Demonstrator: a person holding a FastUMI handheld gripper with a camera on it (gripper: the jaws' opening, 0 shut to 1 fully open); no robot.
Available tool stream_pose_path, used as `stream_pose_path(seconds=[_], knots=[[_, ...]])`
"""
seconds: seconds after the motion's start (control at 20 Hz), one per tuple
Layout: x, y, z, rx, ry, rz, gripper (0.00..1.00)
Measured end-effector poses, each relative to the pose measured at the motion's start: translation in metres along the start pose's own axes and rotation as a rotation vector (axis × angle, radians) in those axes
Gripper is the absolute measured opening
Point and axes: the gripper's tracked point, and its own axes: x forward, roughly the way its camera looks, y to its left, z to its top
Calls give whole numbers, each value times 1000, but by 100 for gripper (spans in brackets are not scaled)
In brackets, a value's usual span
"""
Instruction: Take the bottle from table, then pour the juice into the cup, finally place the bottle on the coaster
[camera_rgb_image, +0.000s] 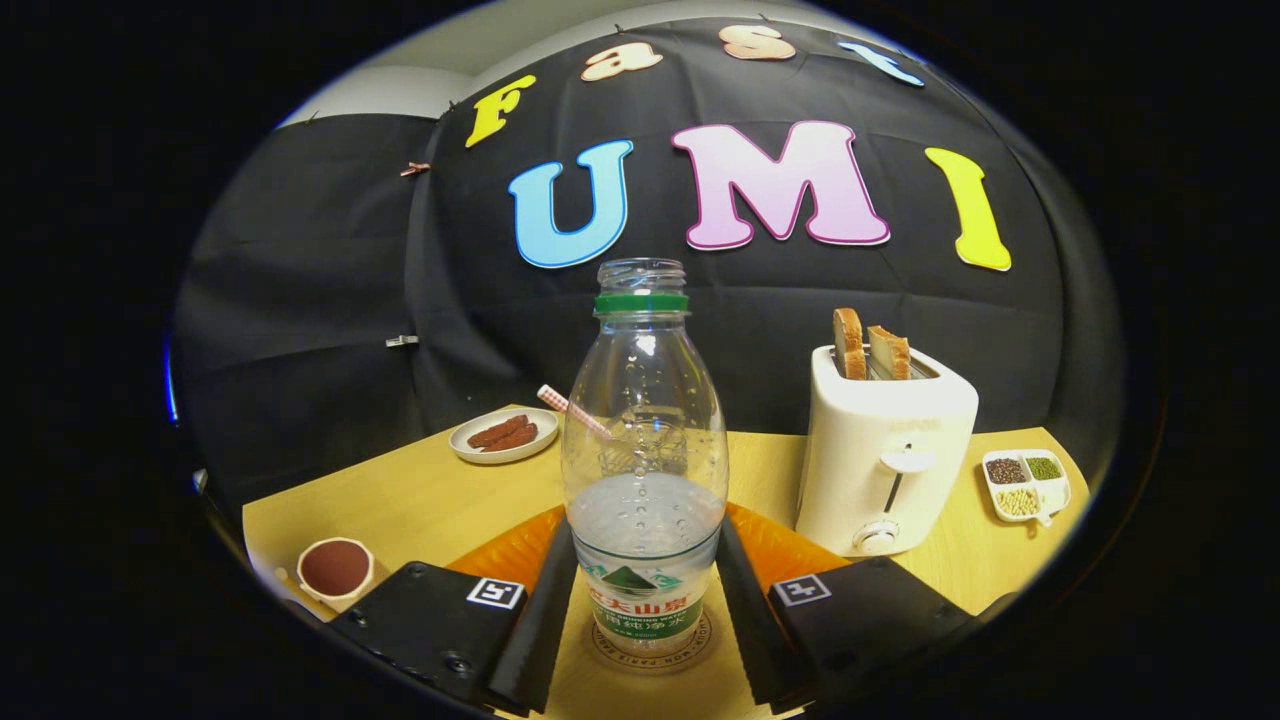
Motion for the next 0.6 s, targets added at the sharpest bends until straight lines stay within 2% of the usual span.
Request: stream_pose_path(seconds=[0.6], knots=[[3, 3, -13, 28, 21, 2, 78]])
